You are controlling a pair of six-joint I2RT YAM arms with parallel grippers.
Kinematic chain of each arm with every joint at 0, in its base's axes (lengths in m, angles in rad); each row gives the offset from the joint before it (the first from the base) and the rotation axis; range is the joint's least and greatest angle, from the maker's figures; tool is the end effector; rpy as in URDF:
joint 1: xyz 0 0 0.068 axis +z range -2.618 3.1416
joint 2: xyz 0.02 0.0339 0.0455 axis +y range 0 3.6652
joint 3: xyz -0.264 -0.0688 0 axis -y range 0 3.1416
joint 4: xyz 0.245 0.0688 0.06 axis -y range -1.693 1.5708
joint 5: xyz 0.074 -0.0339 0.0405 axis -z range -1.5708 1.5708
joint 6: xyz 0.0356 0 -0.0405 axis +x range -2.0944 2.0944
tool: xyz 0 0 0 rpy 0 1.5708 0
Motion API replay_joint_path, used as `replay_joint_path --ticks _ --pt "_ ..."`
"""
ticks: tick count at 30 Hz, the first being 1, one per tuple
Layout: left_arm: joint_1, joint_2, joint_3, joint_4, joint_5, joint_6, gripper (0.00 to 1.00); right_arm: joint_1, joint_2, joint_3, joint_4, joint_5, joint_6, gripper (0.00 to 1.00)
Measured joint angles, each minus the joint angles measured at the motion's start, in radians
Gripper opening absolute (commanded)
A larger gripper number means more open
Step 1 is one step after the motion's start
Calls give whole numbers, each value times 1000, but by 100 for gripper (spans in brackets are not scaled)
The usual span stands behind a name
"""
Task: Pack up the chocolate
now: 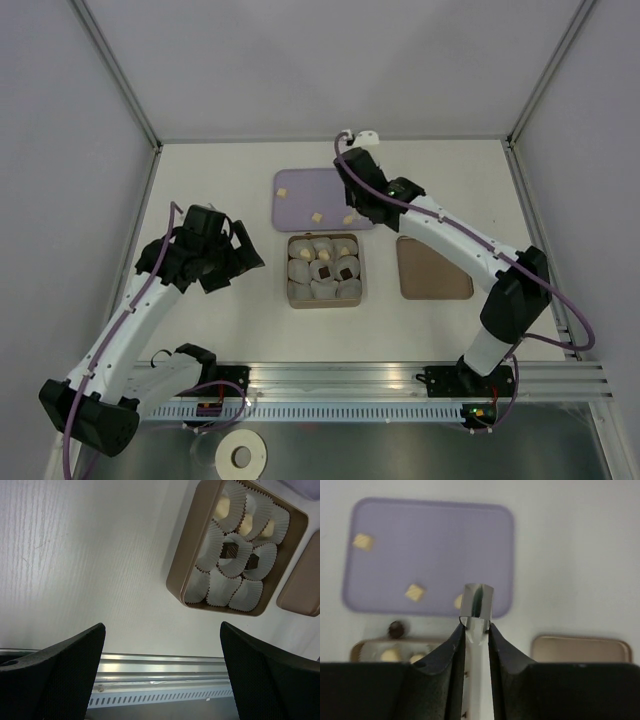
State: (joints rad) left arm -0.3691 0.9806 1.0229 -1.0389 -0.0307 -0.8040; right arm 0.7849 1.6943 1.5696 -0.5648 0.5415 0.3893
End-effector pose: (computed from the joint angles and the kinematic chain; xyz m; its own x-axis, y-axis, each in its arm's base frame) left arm 0.1635 -0.0621 0.3111 -0.7918 -0.4655 -0.3954 -0.3245 0.8691 -0.3733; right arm 0.2844 0.2582 0.3381 -0.5395 -0.0792 -0.8383 -0.1292 0.9916 -0.0105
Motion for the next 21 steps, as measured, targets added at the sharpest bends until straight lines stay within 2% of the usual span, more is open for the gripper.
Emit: replay_joint_path --ticks 6,11,16,21 --pt "0 17 0 9 5 -5 100 -251 -1 -59 130 47 -65 31" --pt "0 38 0 25 5 -11 100 -388 148 -37 291 44 -111 32" --pt "0 45 0 33 5 -18 100 -440 351 15 369 40 -150 32" --pt "0 48 0 46 4 -31 100 -435 372 -19 393 39 -143 33"
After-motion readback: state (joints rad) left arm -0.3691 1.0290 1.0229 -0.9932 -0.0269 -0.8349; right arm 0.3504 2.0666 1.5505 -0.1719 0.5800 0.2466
